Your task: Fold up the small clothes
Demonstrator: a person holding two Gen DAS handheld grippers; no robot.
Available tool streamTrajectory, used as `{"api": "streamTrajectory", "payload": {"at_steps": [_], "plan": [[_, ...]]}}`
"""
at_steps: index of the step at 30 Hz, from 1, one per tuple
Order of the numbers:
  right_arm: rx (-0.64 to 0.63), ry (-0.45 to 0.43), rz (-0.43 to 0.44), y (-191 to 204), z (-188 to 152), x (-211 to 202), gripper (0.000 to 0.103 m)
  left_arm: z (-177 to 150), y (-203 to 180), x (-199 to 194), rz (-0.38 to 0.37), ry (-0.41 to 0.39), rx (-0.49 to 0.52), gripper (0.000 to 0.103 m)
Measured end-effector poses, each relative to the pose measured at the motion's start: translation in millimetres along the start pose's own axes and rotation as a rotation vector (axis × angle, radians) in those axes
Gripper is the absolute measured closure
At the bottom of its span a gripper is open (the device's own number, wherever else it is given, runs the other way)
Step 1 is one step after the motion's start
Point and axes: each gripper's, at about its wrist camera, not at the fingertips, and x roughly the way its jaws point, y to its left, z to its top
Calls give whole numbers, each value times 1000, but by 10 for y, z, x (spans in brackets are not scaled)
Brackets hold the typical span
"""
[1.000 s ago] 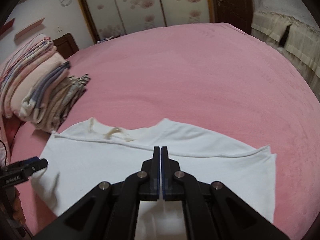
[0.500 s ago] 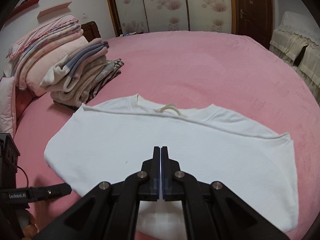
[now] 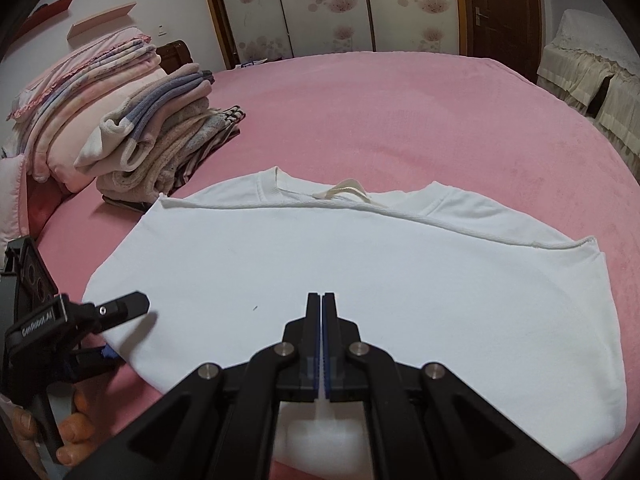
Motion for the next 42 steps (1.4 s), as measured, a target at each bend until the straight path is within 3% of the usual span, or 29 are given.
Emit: {"api": "streamTrajectory", "payload": {"at_steps": [2,5,7,10,14,19,24,30,36,40,42], "plan": [[0,4,-7,-9,-4,21,103,32,-35,29,11,-11,-4,33],[3,7,-13,-22,-1,42,103,48,-67,14,61,-22,8,52],[5,10,-19,-25,6,56,103,62,-61,-48,97,-20,40,71],[2,19,-30,-12,11,92,103,82,-122,-120,124,-32,96,85],[5,26,-37,14,7,132,103,-20,-394,-264,206,-97,245,88],[-28,73,-44,67,-38,285,103,-133,-845,-438,232,-196,404,88],[-47,93,-58,87,-66,368,103,-201,-1287,-443,269,-238,538,91],[69,74,25,-200,-26,95,103,-360,-1884,-316,306,-257,718,91],[192,6,-16,-900,-88,-419,103,-974,-2636,10,212,-231,983,91],[254,10,-135,-1513,-262,-667,103,-1588,-2875,429,118,-113,1128,91],[282,23,-178,-1765,-376,-748,103,-1880,-2903,681,124,-18,1191,90]]}}
